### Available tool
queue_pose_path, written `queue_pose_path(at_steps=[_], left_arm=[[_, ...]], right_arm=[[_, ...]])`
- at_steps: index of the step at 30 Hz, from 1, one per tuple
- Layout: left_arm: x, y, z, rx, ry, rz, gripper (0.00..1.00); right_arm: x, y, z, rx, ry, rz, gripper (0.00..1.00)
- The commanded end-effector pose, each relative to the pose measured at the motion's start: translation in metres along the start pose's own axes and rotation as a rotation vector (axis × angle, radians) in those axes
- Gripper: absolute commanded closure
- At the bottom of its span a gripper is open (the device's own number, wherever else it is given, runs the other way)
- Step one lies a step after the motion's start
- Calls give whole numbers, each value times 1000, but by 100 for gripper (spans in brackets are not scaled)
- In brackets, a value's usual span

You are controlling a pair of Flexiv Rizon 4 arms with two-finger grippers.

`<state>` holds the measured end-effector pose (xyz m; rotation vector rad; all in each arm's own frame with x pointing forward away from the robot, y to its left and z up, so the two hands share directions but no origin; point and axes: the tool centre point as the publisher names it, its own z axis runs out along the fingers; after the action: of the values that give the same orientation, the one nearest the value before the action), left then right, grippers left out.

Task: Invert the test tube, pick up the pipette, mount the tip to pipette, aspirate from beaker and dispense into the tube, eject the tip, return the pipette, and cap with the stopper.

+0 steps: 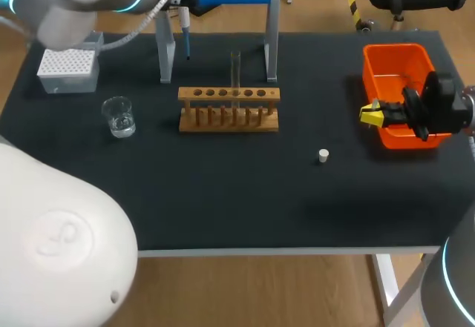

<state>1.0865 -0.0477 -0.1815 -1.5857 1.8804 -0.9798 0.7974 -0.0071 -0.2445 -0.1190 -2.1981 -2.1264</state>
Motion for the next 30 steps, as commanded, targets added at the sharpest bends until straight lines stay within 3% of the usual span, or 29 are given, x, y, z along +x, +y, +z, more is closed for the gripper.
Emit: queue_pose_path(at_steps=[1, 9, 30], left_arm=[[9, 0, 3, 12, -103, -10, 0], [18, -4, 9, 27, -156, -9, 0], [17, -7, 31, 54, -169, -110, 0]], right_arm=[[0, 0, -1, 2, 2, 0, 100], [0, 0, -1, 2, 2, 0, 100], [0, 0, -1, 2, 2, 0, 100]])
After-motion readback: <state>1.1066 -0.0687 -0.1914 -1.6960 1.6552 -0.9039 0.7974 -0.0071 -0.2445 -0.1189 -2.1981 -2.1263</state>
